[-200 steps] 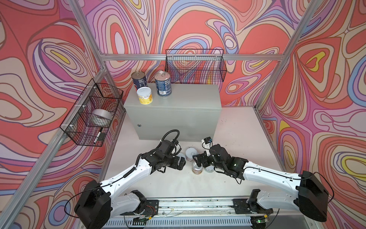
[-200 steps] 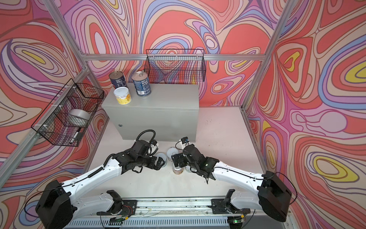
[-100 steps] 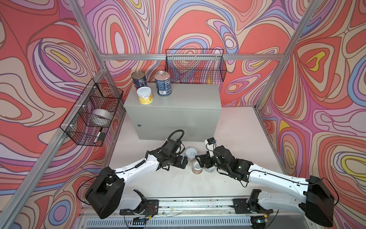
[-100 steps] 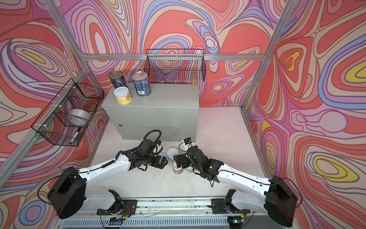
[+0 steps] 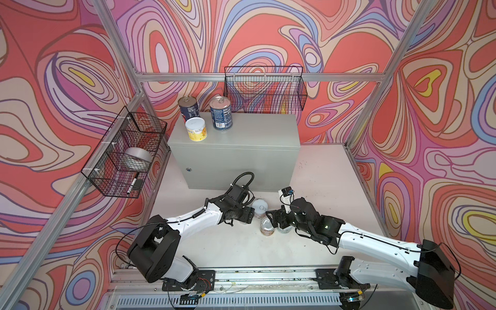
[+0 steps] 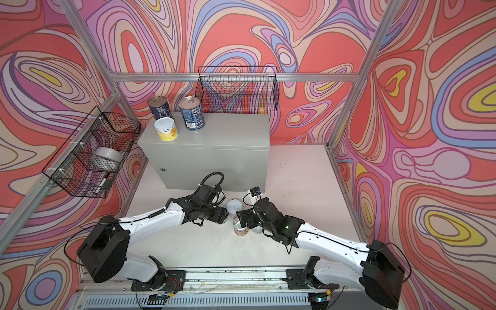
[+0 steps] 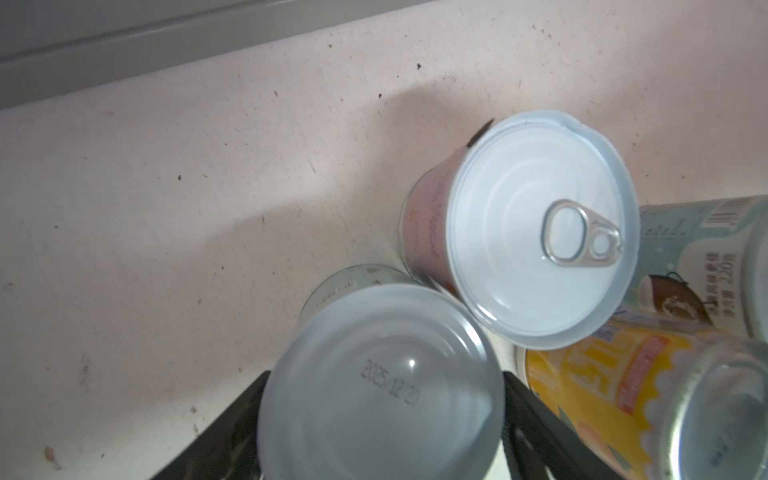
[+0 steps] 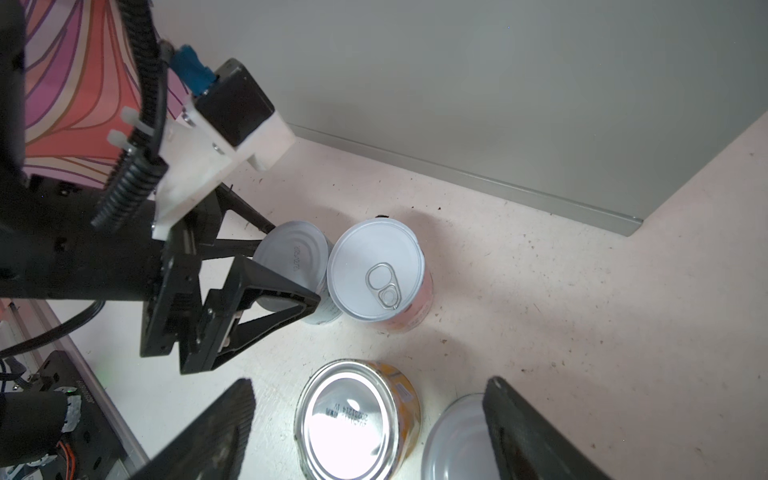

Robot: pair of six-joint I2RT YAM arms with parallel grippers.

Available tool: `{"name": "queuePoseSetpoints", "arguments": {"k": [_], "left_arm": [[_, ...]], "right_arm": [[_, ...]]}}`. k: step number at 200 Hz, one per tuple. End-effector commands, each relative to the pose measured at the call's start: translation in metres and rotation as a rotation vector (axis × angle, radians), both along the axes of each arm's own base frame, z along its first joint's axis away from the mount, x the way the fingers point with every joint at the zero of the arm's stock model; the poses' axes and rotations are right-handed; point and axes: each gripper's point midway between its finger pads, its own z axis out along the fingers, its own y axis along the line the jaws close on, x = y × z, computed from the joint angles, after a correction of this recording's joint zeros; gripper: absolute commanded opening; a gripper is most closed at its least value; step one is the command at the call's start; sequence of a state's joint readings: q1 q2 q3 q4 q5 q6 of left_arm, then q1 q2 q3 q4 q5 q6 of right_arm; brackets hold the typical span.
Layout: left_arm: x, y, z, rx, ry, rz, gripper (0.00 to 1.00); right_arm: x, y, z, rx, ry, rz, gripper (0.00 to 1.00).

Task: Place and organize the canned foods onto the counter
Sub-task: 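Close the left gripper on the light blue wavy-label can and lift it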

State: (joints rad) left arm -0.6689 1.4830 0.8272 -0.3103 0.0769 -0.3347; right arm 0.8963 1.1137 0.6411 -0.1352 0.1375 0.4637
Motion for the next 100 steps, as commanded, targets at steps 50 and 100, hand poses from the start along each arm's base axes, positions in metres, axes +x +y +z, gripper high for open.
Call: {"name": "queuePoseSetpoints", "arguments": {"k": [50,100], "left_arm": [[0.008,-0.005,0.001,0.019,-0.007,-0.008,0.72],[-0.002,-0.006,0.065,-0.054,-0.053,-0.037,0.66]], "right_arm": [[-0.002,-0.01,-0.006,-0.015,0.005,-0.023,0.89],[-0.011,0.016,0.007,0.1,-0.07,0.126,0.89]]}}
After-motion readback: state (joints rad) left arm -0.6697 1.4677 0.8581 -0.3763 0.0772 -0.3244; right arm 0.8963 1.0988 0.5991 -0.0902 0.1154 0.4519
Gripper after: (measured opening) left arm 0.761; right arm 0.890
